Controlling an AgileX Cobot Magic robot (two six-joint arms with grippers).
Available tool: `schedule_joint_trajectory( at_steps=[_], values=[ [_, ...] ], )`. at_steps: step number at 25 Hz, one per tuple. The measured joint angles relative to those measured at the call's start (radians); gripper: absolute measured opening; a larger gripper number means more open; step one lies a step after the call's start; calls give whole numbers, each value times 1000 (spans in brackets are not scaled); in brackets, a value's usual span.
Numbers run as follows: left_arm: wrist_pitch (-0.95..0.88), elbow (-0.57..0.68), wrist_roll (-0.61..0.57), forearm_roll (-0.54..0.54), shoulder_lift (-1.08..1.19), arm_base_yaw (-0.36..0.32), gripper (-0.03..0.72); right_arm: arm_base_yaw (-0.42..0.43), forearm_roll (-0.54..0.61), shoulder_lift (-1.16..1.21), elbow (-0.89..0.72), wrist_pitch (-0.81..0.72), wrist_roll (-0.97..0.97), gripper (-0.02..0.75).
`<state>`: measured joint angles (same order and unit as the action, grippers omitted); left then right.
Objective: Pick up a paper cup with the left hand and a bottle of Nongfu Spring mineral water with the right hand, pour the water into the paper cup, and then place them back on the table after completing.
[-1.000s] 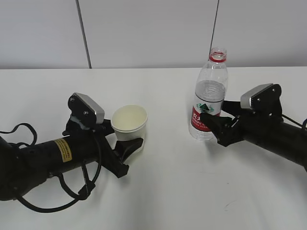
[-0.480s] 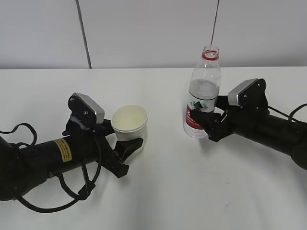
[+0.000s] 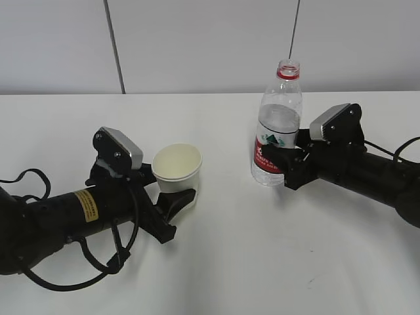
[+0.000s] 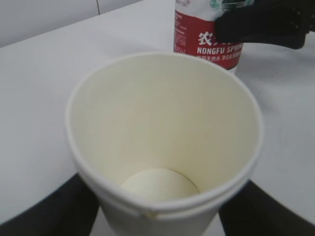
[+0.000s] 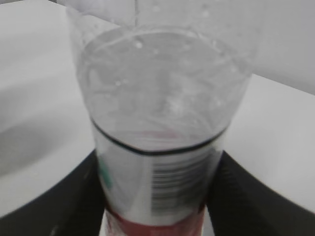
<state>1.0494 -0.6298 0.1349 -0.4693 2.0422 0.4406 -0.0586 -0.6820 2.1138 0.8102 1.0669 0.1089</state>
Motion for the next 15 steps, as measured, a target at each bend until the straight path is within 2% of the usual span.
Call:
schedule_joint_trajectory(
  at_steps=[4, 10, 15],
  values=[
    [-38, 0, 13, 0, -17, 0, 449, 0, 0, 0, 1, 0, 0, 394],
    [-76, 0, 49, 0, -85, 1, 449, 0, -4, -37, 1, -63, 0, 387],
    [-85, 0, 77, -45, -91, 21, 449, 0, -40, -120, 1, -125, -8, 386]
  ],
)
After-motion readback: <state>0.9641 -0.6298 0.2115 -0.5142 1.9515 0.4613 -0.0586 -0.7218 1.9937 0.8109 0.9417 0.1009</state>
